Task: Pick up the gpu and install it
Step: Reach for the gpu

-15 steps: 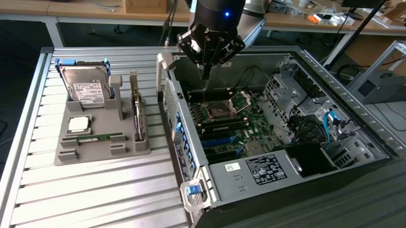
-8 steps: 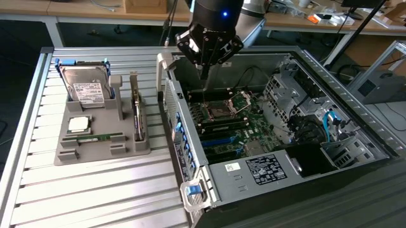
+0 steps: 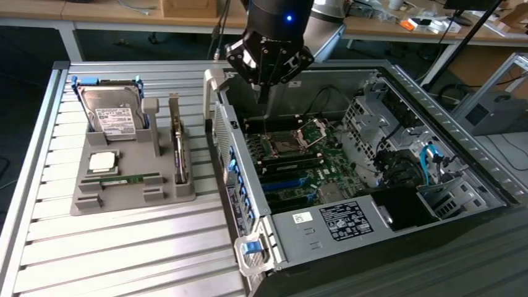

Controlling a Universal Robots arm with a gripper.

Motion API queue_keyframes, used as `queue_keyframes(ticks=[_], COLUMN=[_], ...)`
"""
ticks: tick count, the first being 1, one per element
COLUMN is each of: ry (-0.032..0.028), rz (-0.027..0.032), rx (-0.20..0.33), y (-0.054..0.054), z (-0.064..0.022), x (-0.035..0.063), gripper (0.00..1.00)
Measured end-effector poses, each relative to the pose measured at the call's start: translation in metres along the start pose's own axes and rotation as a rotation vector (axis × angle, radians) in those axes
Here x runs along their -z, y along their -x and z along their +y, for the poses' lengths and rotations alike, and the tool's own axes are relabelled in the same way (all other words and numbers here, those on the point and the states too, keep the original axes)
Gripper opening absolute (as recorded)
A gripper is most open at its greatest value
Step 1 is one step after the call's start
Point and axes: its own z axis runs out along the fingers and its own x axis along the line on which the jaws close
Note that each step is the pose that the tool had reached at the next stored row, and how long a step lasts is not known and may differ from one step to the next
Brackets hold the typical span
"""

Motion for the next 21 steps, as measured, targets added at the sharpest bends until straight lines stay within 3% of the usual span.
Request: queue_keyframes(ticks=[21], ry=[-0.0001], rz=[0.0], rx=[0.0], y=[-0.0085], z=[-0.0006], x=[0.0002], gripper=[0.11])
